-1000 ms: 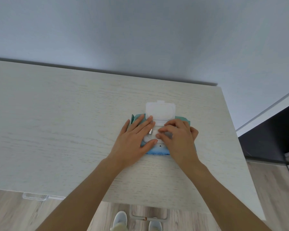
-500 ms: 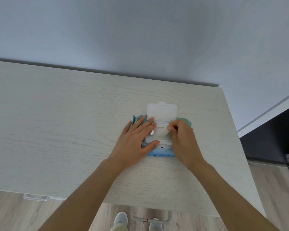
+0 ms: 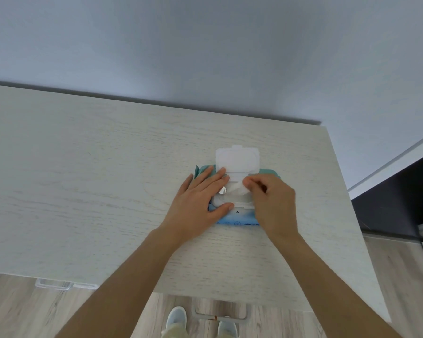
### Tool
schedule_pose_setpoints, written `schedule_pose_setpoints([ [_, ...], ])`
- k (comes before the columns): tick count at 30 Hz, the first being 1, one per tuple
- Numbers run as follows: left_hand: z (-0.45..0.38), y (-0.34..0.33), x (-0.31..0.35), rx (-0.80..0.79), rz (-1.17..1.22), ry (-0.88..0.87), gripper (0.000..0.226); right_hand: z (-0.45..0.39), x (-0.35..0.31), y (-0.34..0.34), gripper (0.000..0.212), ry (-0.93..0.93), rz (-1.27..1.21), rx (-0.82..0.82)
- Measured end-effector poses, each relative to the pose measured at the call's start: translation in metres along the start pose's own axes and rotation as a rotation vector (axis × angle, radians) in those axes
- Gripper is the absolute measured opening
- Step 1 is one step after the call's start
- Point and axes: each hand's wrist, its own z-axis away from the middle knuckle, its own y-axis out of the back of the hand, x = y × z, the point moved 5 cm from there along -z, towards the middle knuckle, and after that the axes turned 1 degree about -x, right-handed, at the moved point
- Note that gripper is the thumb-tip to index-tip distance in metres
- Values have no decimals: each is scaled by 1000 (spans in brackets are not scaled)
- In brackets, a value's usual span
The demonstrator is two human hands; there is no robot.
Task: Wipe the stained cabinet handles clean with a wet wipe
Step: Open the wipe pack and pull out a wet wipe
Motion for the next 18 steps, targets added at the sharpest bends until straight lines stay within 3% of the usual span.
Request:
schedule_pose_setpoints([
  [2,0,0,0,6,-1,-1,65,0,4,3,12,-49,-50,36],
  [10,-1,0,1,12,36,-1,65,5,-11,-19,14,251,187,-156],
  [15,-1,0,-1,12,43,22,66,-4,1,5,8,27,33,73],
  [18,-2,0,0,10,53,20,66,-1,-1,2,15,82,148,-1],
])
